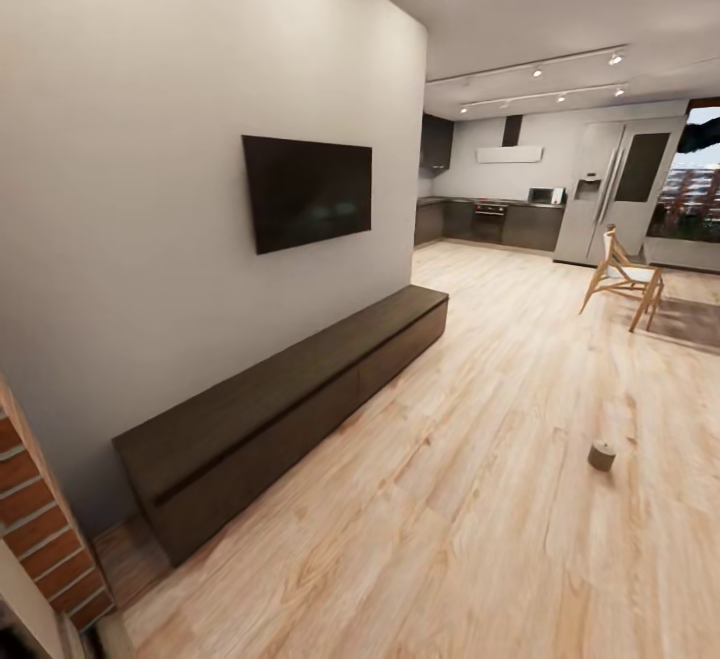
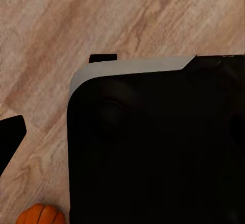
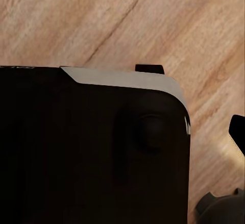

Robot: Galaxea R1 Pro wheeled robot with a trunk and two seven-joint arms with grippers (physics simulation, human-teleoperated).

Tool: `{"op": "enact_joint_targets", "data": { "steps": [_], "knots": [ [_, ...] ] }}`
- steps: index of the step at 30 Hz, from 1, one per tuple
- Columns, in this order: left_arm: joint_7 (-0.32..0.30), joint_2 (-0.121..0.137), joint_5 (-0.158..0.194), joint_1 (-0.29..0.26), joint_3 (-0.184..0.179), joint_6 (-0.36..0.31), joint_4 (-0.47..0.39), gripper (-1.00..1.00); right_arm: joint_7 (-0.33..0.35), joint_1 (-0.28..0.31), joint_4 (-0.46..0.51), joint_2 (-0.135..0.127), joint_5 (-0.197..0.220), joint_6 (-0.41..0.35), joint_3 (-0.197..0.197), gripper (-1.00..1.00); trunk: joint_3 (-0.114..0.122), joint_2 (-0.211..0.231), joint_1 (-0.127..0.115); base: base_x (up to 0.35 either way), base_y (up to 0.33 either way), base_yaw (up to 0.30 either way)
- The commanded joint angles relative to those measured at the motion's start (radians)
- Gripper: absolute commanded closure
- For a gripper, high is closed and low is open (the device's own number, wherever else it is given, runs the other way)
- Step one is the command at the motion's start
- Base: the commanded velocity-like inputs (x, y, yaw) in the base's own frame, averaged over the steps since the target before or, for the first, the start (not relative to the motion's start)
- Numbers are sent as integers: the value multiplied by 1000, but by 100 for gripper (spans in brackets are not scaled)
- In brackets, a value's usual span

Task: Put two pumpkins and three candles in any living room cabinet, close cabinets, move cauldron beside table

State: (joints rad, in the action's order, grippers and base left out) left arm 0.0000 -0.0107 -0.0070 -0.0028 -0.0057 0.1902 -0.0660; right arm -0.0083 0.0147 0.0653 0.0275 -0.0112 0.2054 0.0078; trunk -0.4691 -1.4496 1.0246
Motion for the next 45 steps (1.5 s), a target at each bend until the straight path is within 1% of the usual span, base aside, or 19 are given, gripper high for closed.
{"op": "enact_joint_targets", "data": {
  "steps": [1,7,11,26,34,39,45],
  "knots": [
    [0,0,-1,0,0,3,0,-100,-1,1,-1,0,-1,3,1,-100,-1,0,0,216,0,0],
    [0,0,1,0,0,3,0,-100,-1,1,-1,0,0,3,0,-100,-1,0,0,217,0,-16],
    [0,0,1,0,0,3,0,-100,0,1,-1,0,0,3,0,-100,-1,0,0,218,0,-129],
    [0,0,0,0,0,3,0,-100,2,1,-2,0,4,3,0,-100,-1,0,0,210,0,-265],
    [0,1,7,0,4,3,0,-100,3,1,-2,0,7,4,-2,-100,-1,0,0,39,0,-291],
    [0,10,11,0,6,1,0,-100,4,1,-2,0,9,6,-4,-100,-1,0,0,2,0,-292],
    [7,17,4,0,4,0,0,-100,4,1,-1,0,10,8,-3,-100,-1,0,0,0,0,-285]
  ]
}}
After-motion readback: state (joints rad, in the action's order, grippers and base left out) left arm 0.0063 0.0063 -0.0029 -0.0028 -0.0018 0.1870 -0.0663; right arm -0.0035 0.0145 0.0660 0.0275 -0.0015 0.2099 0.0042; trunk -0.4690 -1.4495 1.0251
